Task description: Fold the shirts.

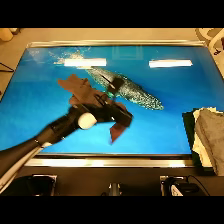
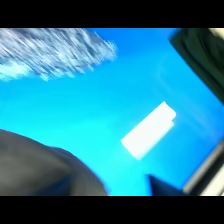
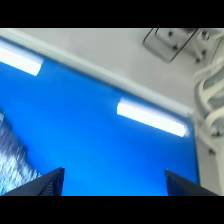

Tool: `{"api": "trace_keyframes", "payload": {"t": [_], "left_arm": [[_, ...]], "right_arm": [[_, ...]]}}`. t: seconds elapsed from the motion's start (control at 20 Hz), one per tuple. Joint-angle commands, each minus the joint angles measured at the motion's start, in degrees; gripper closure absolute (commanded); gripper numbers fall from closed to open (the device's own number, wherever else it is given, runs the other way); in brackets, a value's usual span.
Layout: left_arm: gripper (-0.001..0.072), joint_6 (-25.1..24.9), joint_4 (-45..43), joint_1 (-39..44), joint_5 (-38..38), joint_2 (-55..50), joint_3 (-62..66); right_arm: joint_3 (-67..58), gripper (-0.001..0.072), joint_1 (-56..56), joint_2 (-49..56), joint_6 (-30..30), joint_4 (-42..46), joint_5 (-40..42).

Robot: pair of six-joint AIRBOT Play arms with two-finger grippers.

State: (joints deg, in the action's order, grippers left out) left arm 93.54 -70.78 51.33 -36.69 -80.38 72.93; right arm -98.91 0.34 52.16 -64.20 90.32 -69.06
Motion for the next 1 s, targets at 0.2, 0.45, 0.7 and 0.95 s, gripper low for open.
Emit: {"api": "trace_keyframes", "payload": {"t": [0.2, 0.45, 0.7, 0.95], "left_arm": [[0.0047, 1.2, -21.3, -18.2, -22.7, -1.1, 17.4], [0.0093, 5.6, -15.7, -48.2, -28.2, -5.8, 19.1], [0.0095, 7.8, 3.8, -59.1, -22.7, -17.2, 17.1], [0.0096, 8.0, 17.7, -57.1, -11.5, -26.1, 17.1]], "right_arm": [[4.2, 0.0049, 0.1, 8.2, 1.0, -7.0, -22.3], [17.1, 0.0049, 0.1, 17.2, 4.6, -23.8, -20.9], [29.5, 0.0054, 6.1, 20.0, 8.0, -25.4, -10.6], [32.7, 0.0008, 11.8, 24.7, 8.6, -24.8, -7.8]]}}
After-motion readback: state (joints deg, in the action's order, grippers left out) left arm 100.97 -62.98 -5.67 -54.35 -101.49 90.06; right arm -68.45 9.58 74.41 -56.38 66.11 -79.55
